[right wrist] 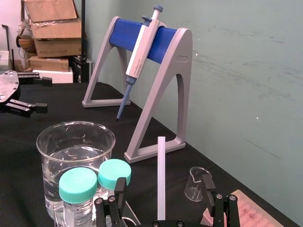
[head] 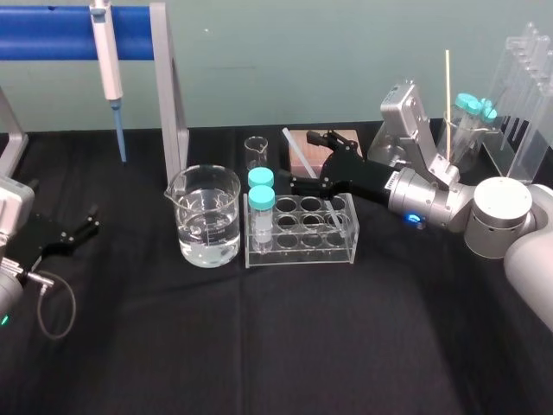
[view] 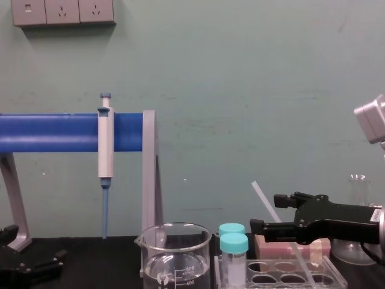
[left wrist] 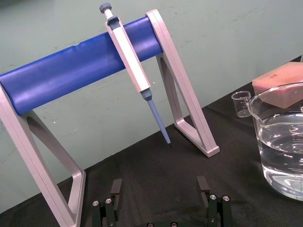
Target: Pick up the stirring rod with one hand, then place it down.
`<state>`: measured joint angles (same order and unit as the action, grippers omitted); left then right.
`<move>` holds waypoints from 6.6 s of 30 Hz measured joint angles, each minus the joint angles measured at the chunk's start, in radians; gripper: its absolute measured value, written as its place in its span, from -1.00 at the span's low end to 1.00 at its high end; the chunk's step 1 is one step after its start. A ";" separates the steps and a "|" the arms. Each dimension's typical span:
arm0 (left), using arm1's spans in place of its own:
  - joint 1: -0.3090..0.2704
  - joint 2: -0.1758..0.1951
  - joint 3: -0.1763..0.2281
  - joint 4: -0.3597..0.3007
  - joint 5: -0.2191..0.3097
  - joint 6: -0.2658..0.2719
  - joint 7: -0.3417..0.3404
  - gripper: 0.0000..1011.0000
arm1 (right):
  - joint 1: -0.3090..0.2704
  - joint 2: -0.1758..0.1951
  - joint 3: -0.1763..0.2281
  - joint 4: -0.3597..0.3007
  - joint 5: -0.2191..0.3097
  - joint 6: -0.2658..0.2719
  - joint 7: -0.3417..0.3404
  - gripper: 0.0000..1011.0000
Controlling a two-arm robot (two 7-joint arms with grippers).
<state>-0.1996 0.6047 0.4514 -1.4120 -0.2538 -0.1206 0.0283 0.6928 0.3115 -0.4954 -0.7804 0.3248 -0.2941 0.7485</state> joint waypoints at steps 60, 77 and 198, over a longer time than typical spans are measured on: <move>0.000 0.000 0.000 0.000 0.000 0.000 0.000 0.98 | -0.068 0.027 0.071 -0.151 0.030 0.027 -0.062 -0.87; 0.000 0.000 0.000 0.000 0.000 0.000 0.000 0.98 | -0.167 0.056 0.158 -0.368 0.008 -0.082 -0.180 -0.87; 0.000 0.000 0.000 0.000 0.000 0.000 0.000 0.98 | -0.306 -0.016 0.275 -0.445 0.010 -0.056 -0.311 -0.87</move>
<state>-0.1995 0.6047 0.4514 -1.4120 -0.2539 -0.1205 0.0283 0.3871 0.2958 -0.2209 -1.2250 0.3351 -0.3499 0.4371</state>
